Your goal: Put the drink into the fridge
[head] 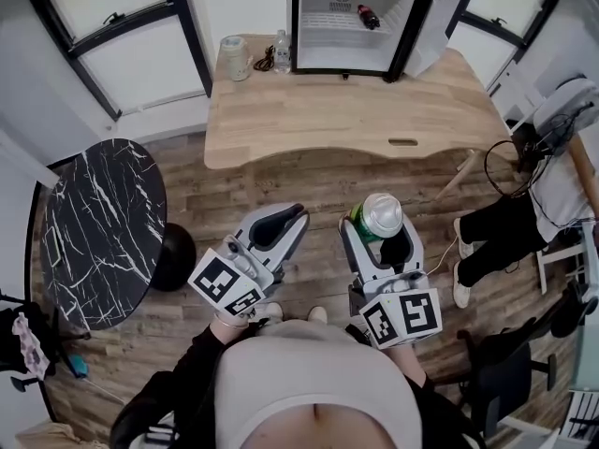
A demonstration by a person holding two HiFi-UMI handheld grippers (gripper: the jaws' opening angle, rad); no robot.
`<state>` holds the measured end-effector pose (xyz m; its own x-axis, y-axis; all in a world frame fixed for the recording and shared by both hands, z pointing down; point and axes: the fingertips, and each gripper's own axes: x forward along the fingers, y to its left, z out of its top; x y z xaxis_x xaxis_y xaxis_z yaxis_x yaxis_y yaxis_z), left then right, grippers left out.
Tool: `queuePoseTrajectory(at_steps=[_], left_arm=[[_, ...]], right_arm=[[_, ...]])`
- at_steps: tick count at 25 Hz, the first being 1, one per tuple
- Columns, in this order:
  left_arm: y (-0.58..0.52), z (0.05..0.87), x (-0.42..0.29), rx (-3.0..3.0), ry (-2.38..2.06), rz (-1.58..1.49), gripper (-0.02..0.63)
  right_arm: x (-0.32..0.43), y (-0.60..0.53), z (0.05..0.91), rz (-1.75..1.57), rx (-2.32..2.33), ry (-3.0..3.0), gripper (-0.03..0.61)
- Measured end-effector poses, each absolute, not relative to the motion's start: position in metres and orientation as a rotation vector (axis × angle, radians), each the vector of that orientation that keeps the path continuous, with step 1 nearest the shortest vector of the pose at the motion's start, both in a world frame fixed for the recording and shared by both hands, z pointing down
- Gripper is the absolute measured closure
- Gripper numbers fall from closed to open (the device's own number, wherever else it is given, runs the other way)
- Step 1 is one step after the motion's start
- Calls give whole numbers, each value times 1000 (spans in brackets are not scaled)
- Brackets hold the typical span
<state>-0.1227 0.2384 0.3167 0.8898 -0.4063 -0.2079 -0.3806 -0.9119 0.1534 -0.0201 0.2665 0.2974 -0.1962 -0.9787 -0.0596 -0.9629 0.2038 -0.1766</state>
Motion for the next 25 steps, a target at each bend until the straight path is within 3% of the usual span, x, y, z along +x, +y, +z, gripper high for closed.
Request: queuePoseTrajectory(at_steps=[25], left_arm=[[266, 332, -64, 2927, -746, -341, 566]], right_arm=[[39, 278, 305, -214, -1720, 2379, 241]])
